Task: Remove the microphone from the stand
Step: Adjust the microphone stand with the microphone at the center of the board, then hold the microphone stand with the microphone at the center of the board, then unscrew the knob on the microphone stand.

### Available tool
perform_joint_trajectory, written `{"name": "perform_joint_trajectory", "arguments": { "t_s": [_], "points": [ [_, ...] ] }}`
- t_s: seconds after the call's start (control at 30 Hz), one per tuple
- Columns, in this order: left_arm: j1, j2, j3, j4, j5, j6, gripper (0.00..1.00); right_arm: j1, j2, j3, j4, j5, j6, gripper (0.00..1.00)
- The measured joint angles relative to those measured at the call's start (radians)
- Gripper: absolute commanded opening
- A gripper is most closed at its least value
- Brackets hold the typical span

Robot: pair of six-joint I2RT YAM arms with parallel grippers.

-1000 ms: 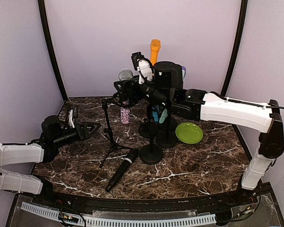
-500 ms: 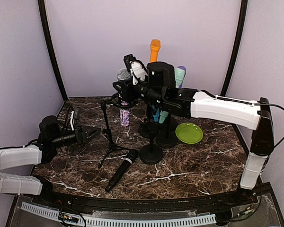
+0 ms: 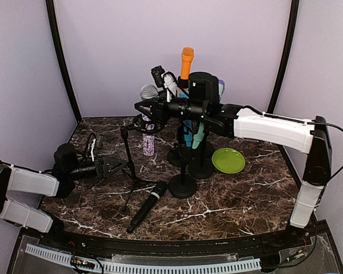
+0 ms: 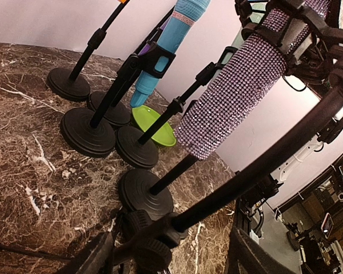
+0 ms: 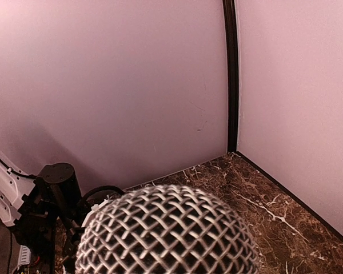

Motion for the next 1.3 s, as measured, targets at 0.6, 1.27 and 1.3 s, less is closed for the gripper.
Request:
{"name": "perform_joint_trajectory", "arguments": {
  "t_s": [0.6, 1.27, 1.3],
  "points": [
    [-0.002, 0.021, -0.031, 0.065, 0.001, -0.036, 0.52, -0.004, -0.002, -0.015, 0.027, -0.05, 0.001, 0.16],
    [-0.017, 0.067, -0.027, 0.059, 0.013, -0.048, 0.23, -0.006, -0.004, -0.028, 0.051, -0.058, 0.005, 0.16],
    [-0.017, 0.068, -0.027, 0.059, 0.017, -0.05, 0.2, -0.007, -0.003, -0.029, 0.051, -0.057, 0.005, 0.16]
  ]
}}
